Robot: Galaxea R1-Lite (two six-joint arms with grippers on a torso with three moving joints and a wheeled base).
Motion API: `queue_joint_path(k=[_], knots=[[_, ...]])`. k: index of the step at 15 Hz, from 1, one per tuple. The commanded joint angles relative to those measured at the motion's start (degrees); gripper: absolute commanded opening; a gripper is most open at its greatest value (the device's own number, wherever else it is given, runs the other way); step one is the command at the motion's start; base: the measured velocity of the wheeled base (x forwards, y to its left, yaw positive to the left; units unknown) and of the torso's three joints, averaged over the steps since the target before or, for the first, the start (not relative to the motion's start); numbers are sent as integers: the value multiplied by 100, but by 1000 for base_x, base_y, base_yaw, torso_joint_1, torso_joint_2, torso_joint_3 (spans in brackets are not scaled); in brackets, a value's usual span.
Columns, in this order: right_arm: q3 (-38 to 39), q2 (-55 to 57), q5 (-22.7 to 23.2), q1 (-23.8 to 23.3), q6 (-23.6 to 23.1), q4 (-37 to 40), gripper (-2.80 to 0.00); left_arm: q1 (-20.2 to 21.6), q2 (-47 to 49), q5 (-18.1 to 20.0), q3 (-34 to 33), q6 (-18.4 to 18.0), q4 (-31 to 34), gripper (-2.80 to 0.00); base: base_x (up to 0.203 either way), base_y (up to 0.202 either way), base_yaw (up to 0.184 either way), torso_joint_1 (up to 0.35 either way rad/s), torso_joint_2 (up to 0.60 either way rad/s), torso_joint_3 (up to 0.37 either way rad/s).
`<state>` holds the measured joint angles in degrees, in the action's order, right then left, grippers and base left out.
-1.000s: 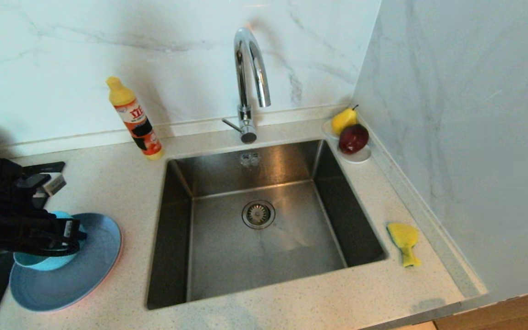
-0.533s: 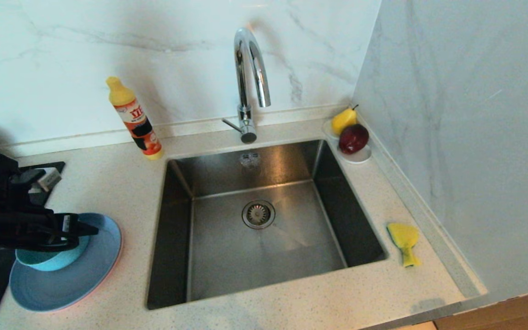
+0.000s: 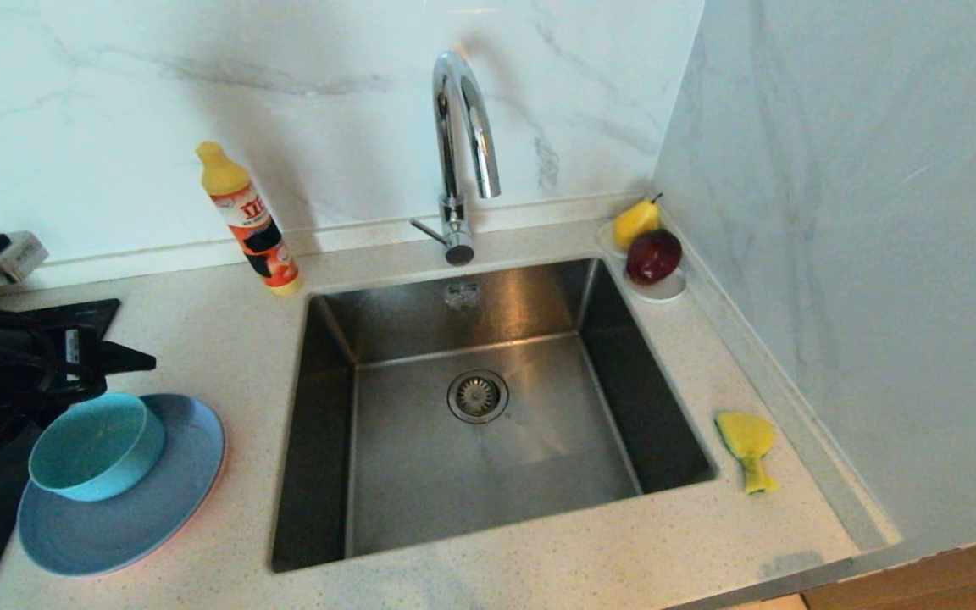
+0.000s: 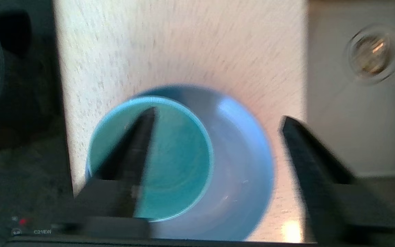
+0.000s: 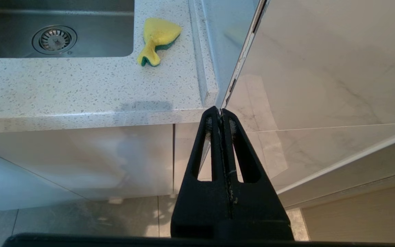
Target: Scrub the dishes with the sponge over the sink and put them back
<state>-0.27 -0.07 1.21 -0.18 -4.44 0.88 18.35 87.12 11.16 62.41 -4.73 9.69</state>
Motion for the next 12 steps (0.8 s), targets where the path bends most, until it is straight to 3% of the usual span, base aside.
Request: queue_joint_path(k=[1,6,8,12], knots=[[0,7,2,1,-5,0,-280,2,-356,203,222,165,26,-280,0,0,0,0,0,0],[0,7,2,1,-8,0,-280,-6,-1028,847,290,953,-45,-280,0,0,0,0,0,0],[0,7,2,1,-5,0,-280,-7,-1267,1104,297,1019,-53,-280,0,0,0,0,0,0],[0,7,2,1,-5,0,-280,-147,-1874,1249,215,969,-267,-280,0,0,0,0,0,0]])
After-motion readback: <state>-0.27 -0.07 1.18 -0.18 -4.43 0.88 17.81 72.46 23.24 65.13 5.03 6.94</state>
